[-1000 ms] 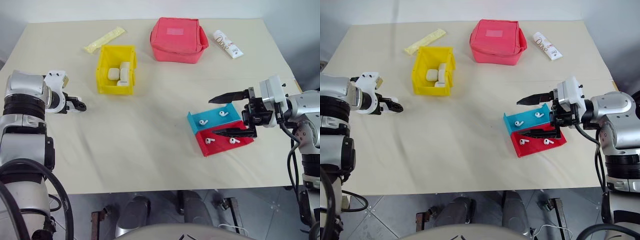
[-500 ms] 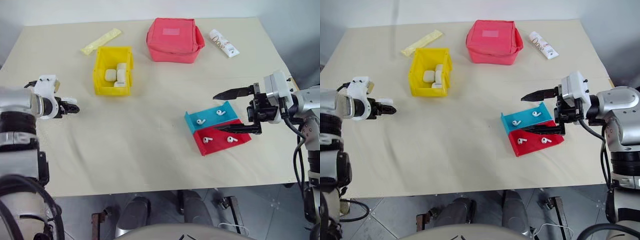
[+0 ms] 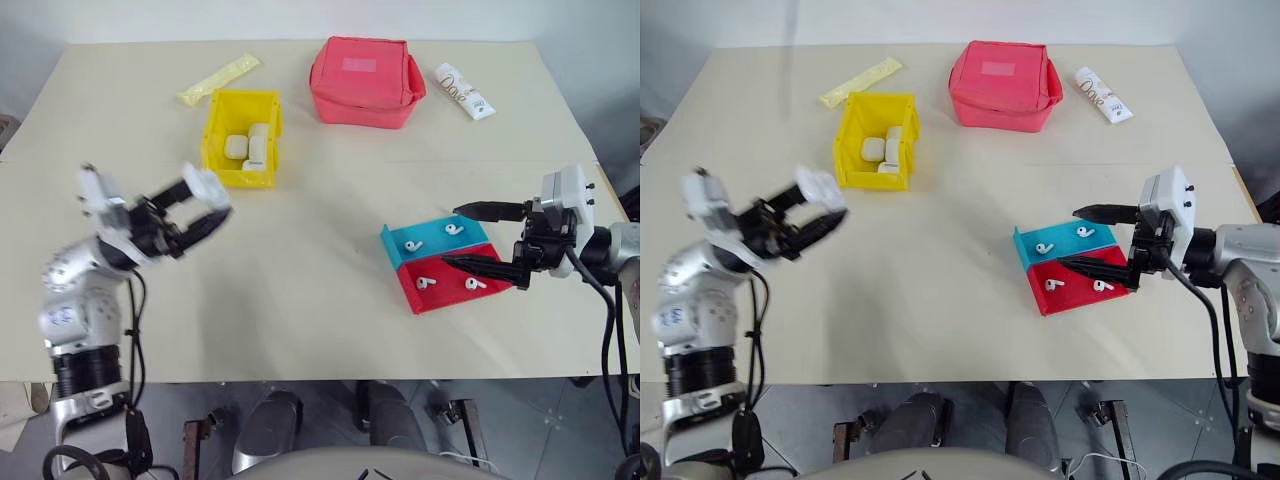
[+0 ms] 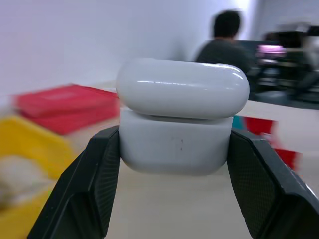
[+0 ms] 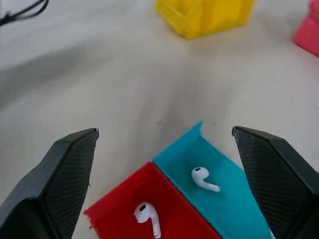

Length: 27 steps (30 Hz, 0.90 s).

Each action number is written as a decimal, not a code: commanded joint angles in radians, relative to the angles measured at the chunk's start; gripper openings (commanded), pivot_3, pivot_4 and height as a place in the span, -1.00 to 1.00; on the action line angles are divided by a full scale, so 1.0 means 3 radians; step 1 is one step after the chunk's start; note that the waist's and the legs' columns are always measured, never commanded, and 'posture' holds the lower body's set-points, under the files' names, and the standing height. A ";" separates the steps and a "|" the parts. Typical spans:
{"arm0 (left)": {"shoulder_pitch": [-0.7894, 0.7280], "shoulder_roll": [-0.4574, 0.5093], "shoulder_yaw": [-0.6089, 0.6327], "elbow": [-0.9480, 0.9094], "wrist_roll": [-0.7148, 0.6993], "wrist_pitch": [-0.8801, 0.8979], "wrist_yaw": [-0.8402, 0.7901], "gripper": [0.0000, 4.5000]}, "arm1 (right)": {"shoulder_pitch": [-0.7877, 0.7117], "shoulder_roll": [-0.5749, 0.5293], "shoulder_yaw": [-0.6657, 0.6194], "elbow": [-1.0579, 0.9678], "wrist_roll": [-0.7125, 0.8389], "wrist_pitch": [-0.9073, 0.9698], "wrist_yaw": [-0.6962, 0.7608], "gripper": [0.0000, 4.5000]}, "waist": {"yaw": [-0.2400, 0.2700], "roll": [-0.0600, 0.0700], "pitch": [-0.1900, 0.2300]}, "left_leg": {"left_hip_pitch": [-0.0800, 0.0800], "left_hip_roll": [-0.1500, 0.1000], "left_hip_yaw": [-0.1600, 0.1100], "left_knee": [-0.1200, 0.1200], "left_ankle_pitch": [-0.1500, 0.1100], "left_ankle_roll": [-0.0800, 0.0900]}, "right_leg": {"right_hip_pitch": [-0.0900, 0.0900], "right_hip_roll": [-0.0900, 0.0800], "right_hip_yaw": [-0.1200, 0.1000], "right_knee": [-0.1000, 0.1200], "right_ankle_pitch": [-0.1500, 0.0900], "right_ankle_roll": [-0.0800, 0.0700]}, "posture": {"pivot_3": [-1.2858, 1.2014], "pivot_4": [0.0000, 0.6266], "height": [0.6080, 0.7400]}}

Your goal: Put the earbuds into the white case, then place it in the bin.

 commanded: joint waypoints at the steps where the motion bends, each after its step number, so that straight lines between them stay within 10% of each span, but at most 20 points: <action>1: -0.0059 -0.0080 -0.0147 0.0027 -0.0057 -0.0297 -0.0238 0.25 | 0.0320 0.0015 -0.0380 -0.0370 0.0084 0.0079 -0.0275 1.00 | 0.0013 0.0000 0.0000 | 0.0000 0.0000 0.0000 0.0000 -0.0001 0.0001 | 0.0000 0.0000 -0.0001 -0.0001 0.0000 0.0000 | 0.03 -0.52 1.00; 15: -0.0328 -0.0460 -0.0697 0.0223 -0.0028 -0.0509 -0.0395 0.25 | 0.2424 0.0387 -0.2087 -0.1167 0.0310 0.0205 -0.0277 1.00 | 0.0035 0.0000 -0.0004 | 0.0018 0.0001 0.0041 -0.0005 -0.0012 0.0023 | 0.0011 0.0009 0.0036 -0.0029 0.0009 0.0015 | 0.03 -0.52 1.00; 27: -0.0201 -0.0497 -0.0827 -0.0053 -0.0081 -0.0461 -0.0356 0.25 | 0.2291 0.0020 -0.1974 -0.1637 0.0519 0.0612 -0.0737 1.00 | 0.0008 0.0002 -0.0005 | 0.0019 0.0007 0.0043 -0.0005 -0.0016 0.0021 | 0.0011 0.0014 0.0039 -0.0033 0.0009 0.0015 | 0.03 -0.52 1.00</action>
